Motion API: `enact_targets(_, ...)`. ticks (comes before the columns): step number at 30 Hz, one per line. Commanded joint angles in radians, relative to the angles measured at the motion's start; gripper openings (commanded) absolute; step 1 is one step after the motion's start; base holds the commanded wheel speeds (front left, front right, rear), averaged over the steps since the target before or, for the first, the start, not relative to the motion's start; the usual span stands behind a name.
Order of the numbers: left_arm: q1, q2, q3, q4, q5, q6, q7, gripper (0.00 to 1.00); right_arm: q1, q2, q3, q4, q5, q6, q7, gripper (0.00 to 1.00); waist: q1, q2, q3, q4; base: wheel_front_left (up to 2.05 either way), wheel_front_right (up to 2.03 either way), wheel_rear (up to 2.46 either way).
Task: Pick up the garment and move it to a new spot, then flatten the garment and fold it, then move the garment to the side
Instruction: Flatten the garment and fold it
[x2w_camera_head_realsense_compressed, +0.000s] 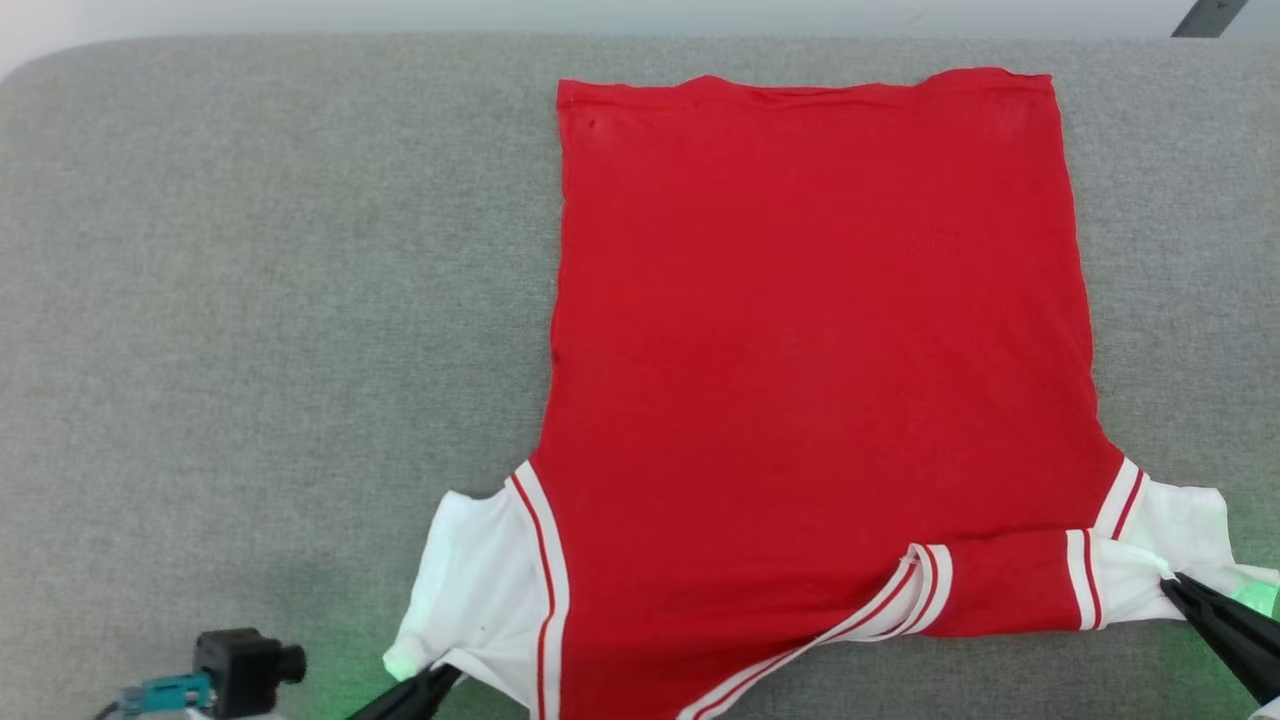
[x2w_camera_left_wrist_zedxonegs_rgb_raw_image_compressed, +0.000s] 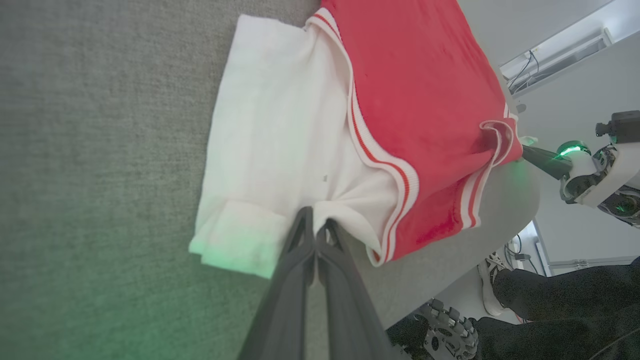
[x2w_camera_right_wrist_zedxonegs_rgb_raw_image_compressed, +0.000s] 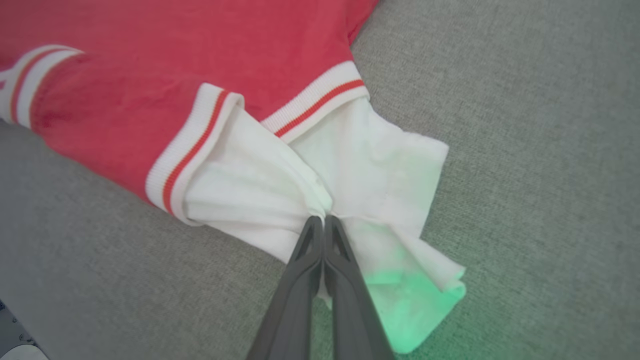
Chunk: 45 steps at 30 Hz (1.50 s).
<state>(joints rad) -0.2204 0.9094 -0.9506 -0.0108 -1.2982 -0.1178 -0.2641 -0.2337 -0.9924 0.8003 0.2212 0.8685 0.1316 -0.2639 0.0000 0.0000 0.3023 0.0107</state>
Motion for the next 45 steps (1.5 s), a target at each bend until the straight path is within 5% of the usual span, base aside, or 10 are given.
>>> enact_targets(1,0.007,-0.005,-0.002,0.003,0.009,0.004,0.002,0.00,0.014,-0.003,0.000,0.007,-0.003,-0.002,0.000,0.00,0.0000,0.0000,-0.001,0.003,0.00,0.00,0.00)
enact_targets(10,-0.075,-0.096,-0.042,0.095,0.078,0.024,0.053,0.00,-0.034,0.042,0.041,0.053,-0.028,-0.002,0.039,0.00,0.0000,0.0000,-0.006,-0.004,0.00,0.00,0.00)
enact_targets(12,-0.081,-0.109,-0.044,0.107,0.081,0.022,0.052,0.00,-0.043,0.043,0.043,0.053,-0.018,-0.002,0.052,0.45,0.0000,0.0000,-0.007,-0.010,0.00,0.00,0.00)
enact_targets(13,-0.082,-0.112,-0.044,0.111,0.082,0.020,0.050,0.00,-0.048,0.034,0.047,0.047,-0.024,-0.002,0.061,1.00,0.0000,0.0000,-0.007,-0.013,0.00,0.00,0.00)
enact_targets(19,-0.079,-0.119,-0.037,0.106,0.093,0.020,0.035,0.00,-0.047,-0.065,-0.025,-0.107,0.042,-0.002,0.129,1.00,0.0000,0.0000,-0.001,-0.020,0.00,0.00,0.00)
enact_targets(25,-0.096,-0.140,-0.030,0.076,0.123,0.025,0.022,0.00,-0.068,-0.222,-0.209,-0.289,0.171,-0.002,0.255,1.00,0.0000,0.0000,0.022,-0.006,0.00,0.00,0.00)
enact_targets(28,-0.126,-0.156,-0.030,0.064,0.149,0.024,0.024,0.00,-0.136,-0.246,-0.296,-0.293,0.200,-0.002,0.349,1.00,0.0000,0.0000,0.050,0.018,0.00,0.00,0.00)
enact_targets(32,-0.178,-0.180,-0.038,0.051,0.179,0.016,0.040,0.00,-0.298,-0.172,-0.357,-0.218,0.155,-0.002,0.539,1.00,0.0000,0.0000,0.102,0.073,0.00,0.00,0.00)
enact_targets(39,-0.253,-0.230,-0.065,0.053,0.224,0.002,0.059,0.00,-0.707,0.081,-0.325,0.061,-0.020,-0.002,0.942,1.00,0.0000,0.0000,0.199,0.173,0.00,0.00,0.00)
enact_targets(45,-0.298,-0.270,-0.091,0.081,0.234,-0.008,0.057,0.00,-0.968,0.216,-0.360,0.350,-0.151,-0.002,1.130,1.00,0.0000,0.0000,0.279,0.251,0.00,0.00,0.00)
